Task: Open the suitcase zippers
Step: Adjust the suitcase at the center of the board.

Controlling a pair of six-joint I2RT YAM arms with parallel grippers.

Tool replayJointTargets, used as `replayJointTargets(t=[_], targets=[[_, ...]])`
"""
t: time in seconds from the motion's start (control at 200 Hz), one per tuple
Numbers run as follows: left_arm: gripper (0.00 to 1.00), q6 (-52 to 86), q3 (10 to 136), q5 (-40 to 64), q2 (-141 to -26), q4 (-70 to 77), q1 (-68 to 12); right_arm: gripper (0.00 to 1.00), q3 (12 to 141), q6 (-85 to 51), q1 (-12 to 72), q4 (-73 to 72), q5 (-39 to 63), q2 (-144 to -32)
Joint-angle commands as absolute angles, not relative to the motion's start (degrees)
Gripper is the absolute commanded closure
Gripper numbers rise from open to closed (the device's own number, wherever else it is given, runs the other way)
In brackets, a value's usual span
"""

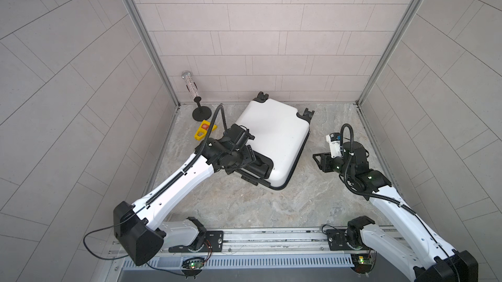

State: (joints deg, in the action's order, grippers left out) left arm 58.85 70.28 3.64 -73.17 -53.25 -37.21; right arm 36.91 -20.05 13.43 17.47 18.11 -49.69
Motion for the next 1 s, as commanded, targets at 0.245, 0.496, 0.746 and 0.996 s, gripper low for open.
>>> replayJointTargets(t=[0.245,0.496,0.746,0.996], targets=[[0.25,54.33,66.30,1.85,-74.18,-49.38,-30.04,0.43,55.98,-21.84,6.02,16.81,21.25,-66.09],[0.25,51.53,65.93,1.74,-74.90,-49.23,-29.25,0.36,77.32,-23.40,4.92,16.88,22.68,-90.22],[0.25,50.13,66.55,5.48,-78.05,-50.42,-29.17,0.36,91.57,-24.60,4.00,18.19,24.66,-104.18],[0.25,49.77,66.55,4.14,-80.09,-48.75,-28.18,0.54,93.13,-23.45,3.77,20.61,28.21,-108.22]])
